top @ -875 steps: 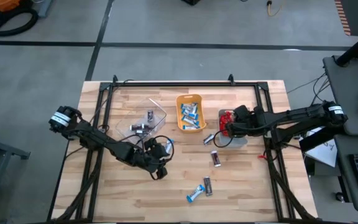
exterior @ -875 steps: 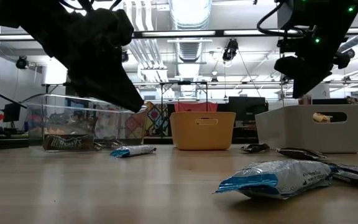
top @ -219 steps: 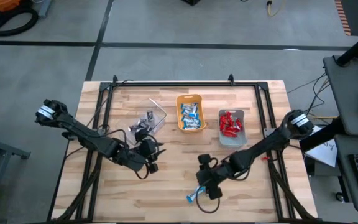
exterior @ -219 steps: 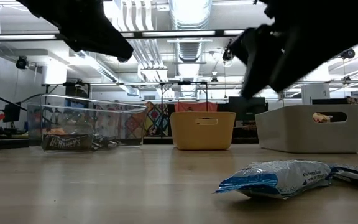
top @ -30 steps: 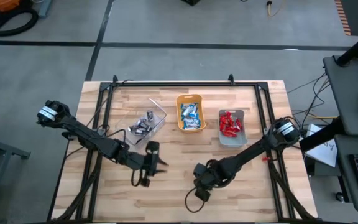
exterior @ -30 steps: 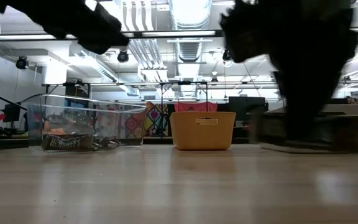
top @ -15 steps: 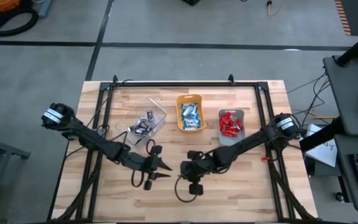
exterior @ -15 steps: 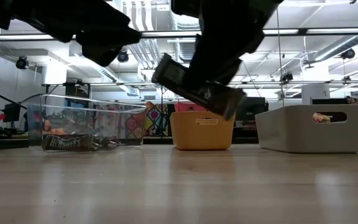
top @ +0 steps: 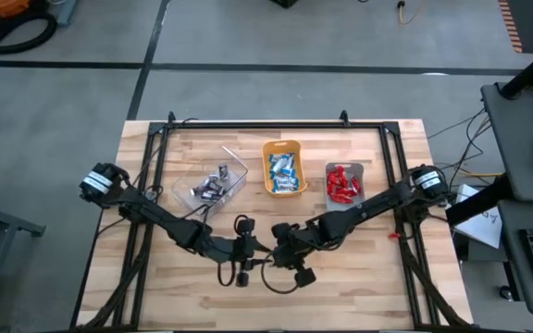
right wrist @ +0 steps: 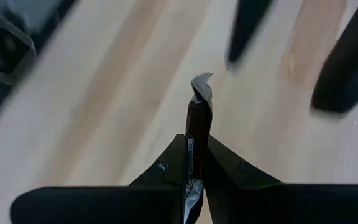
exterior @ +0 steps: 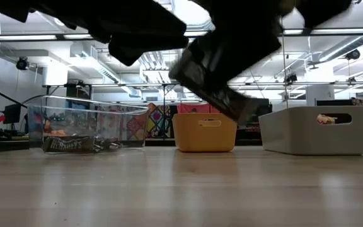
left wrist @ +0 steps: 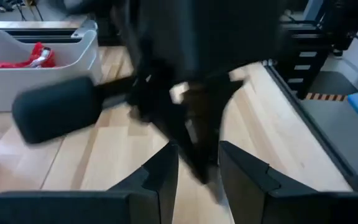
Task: Organize candy in baskets
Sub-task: Put the brown chocolate into the transparent bin
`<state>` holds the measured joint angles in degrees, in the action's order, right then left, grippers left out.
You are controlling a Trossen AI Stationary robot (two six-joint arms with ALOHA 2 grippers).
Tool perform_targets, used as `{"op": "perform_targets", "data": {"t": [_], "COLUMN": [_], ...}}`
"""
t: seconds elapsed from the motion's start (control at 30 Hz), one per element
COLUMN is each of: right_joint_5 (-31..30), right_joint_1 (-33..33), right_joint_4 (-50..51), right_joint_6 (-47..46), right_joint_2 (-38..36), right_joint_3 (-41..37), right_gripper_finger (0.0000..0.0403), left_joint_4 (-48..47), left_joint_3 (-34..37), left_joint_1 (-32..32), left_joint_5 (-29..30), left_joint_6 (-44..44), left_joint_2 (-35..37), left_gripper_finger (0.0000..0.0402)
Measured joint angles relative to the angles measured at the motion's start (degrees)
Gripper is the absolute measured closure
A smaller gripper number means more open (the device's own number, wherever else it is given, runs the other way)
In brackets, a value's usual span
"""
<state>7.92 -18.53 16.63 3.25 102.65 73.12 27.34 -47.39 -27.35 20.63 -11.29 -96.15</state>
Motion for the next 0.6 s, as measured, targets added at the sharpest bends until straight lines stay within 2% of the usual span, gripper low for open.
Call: {"op": "perform_targets", "data": {"t": [0.1, 0.27, 0.6], "right_joint_5": [0.05, 1.15, 2.62], "right_joint_1": [0.64, 1.86, 1.93], "right_joint_4": [-0.01, -3.98, -20.62], "right_joint_6": [3.20, 5.02, 2.93], "right_joint_2": [-0.34, -2.25, -6.67], "right_joint_3": [-1.89, -6.13, -13.33], "right_gripper_finger": [0.0374, 0.0374, 0.0374], "left_joint_4": [0.06, 0.03, -0.38], "left_joint_3": [-1.13, -1.45, -1.17], "left_joint_1": [-0.01, 0.03, 0.04], "left_joint_5": [0.11, 4.46, 8.04], "left_joint_6": [0.00, -2.52, -6.40], "left_joint_2": [-0.59, -0.67, -0.49], "left_gripper_finger": [0.0302, 0.0302, 0.0285]}}
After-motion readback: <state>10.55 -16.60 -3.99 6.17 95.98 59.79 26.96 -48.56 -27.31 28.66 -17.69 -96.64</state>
